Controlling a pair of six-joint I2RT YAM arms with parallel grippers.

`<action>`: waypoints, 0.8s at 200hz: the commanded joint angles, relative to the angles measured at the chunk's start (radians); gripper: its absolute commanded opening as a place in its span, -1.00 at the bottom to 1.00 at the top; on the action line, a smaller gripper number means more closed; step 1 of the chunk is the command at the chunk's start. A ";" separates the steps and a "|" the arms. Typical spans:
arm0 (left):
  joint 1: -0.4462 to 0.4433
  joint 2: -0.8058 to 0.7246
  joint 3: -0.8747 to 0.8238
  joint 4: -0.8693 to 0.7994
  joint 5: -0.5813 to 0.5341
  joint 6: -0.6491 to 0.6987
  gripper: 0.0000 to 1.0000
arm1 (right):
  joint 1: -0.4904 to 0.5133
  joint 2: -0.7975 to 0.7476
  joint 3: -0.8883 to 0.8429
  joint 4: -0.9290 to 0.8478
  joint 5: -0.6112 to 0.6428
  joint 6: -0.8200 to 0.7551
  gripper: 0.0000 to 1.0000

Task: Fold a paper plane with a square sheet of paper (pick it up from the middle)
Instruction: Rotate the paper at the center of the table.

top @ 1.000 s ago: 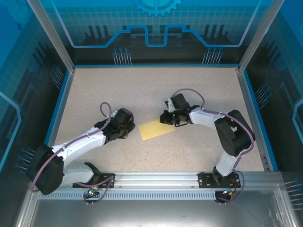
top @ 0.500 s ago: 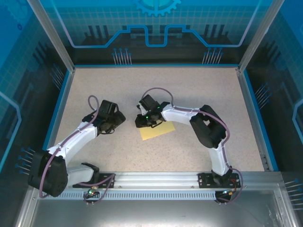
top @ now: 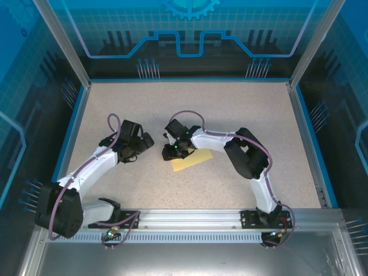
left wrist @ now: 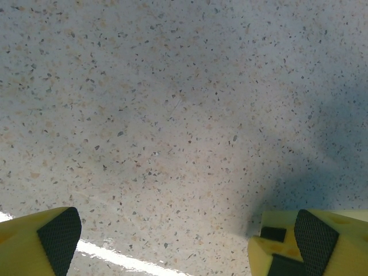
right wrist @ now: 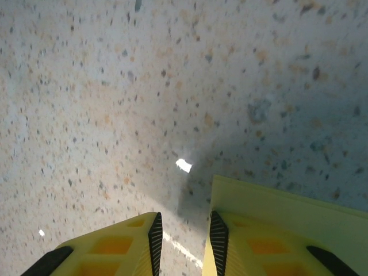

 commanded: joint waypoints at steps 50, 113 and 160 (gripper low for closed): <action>0.012 0.040 0.029 -0.007 0.017 0.055 0.97 | -0.012 -0.268 -0.322 -0.206 -0.040 -0.330 -0.38; 0.001 0.014 -0.033 0.092 0.165 0.113 0.98 | -0.189 -0.439 -0.459 -0.036 0.153 0.003 0.08; -0.042 0.013 -0.034 0.091 0.258 0.119 0.97 | -0.226 -0.323 -0.364 -0.023 0.250 0.047 0.15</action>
